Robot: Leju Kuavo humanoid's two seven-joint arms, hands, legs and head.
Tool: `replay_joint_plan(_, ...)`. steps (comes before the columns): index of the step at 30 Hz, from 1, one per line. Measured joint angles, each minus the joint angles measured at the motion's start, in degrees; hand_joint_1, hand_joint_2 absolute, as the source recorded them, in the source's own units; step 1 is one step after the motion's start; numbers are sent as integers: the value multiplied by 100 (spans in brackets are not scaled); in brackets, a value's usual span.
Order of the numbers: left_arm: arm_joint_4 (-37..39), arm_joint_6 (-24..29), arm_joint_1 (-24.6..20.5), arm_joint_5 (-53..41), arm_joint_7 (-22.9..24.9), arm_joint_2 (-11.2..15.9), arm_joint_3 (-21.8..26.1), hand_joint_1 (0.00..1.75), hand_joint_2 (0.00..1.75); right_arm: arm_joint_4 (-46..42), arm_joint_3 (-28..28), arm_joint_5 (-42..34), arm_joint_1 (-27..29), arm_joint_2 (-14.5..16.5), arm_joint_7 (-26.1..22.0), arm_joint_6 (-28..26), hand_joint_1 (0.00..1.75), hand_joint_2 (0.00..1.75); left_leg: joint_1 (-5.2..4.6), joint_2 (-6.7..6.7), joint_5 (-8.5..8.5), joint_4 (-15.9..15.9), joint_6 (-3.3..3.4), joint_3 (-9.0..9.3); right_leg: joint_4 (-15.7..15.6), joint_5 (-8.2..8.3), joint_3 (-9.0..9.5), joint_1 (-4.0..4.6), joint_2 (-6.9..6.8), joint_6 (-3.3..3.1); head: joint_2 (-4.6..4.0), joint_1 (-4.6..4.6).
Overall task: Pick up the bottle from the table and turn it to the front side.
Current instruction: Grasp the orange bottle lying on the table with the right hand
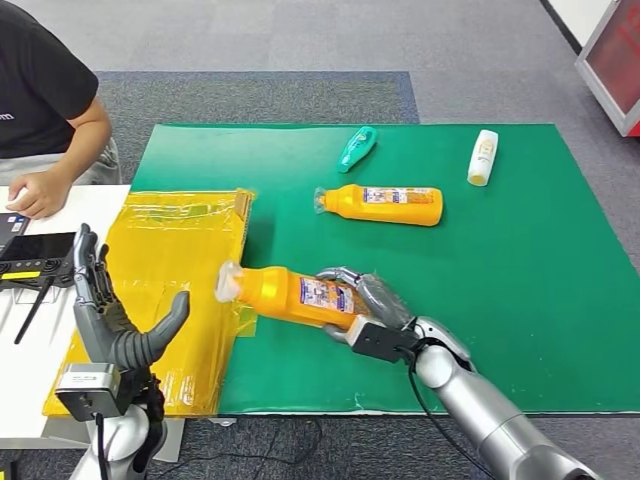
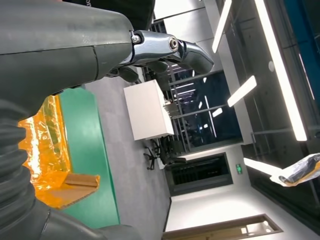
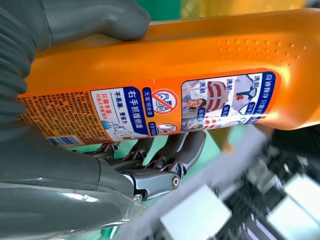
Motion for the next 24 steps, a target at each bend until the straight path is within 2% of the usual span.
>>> replay_joint_plan(5,-13,-3,-3,12,-1,0,-60,0,175,-325,-341,-180,241,79,-73,-100,175,175,0,0,0,0,0,-5,0,0,-5,0,0,0,0,0)
replay_joint_plan(10,-13,-116,10,150,-1,-3,-107,0,175,-585,-732,-792,569,259,-256,-28,175,175,0,0,0,0,0,-10,0,-1,-9,0,0,0,0,0)
replay_joint_plan(18,-13,-598,18,531,0,-52,-209,0,175,-1002,-1338,-1429,920,606,-238,75,175,175,0,0,-1,0,1,-14,0,-1,-13,0,0,0,1,0)
replay_joint_plan(24,93,-1157,-42,1049,0,-209,-245,0,175,-1235,-1560,-1596,982,779,-191,55,175,175,0,0,-1,0,0,-14,0,-1,-15,0,0,0,0,0)
